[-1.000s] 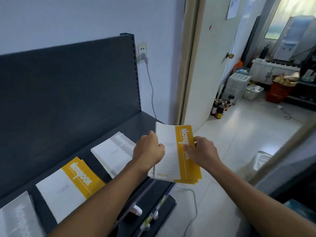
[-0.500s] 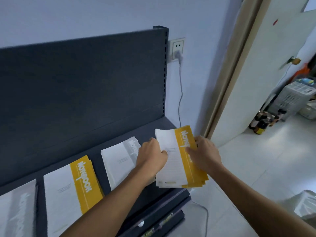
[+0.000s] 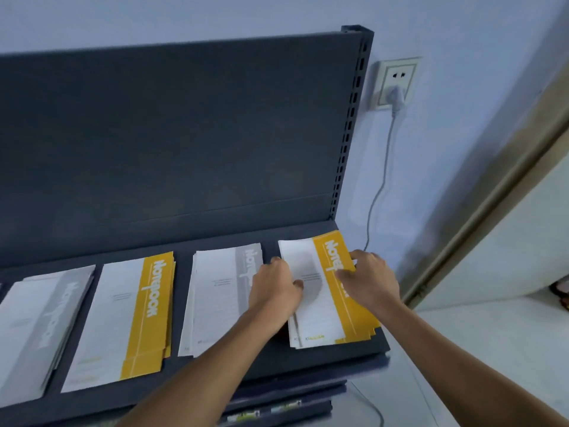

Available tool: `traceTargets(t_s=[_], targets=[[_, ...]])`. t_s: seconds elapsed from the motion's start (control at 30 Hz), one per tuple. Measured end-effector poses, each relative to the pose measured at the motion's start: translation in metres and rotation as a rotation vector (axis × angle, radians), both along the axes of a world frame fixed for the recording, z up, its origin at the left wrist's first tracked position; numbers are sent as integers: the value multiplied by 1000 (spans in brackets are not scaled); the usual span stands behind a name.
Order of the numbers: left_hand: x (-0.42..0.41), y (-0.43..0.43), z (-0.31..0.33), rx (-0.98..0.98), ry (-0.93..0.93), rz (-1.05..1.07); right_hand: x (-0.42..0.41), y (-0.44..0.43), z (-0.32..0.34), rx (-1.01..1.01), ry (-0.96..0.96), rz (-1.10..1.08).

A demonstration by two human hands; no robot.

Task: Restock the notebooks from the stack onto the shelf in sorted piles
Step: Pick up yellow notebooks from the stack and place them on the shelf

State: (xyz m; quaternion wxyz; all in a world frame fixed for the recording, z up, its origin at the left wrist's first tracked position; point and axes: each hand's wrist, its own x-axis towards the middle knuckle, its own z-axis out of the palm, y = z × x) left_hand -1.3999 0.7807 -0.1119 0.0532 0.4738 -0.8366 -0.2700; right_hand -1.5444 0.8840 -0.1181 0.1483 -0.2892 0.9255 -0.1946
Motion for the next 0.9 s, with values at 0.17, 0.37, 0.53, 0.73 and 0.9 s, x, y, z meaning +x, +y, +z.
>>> traceTargets(t_s=[0.17,0.37,0.53,0.73,0.9], targets=[[-4,2,-8,-28,-2,35,-11,-6,-8,52,-7,28],[-5,4,-5,-85,18,39,-17,-12,-4,104,-14,41],[0,-2,2,-145,25,41,-14,-16,-2,156,51,44],[19,-11,7,-136,36,22,2,-21,10,129,234,91],[56,-28,19,-157,55,93,38,-44,23,-102,160,283]])
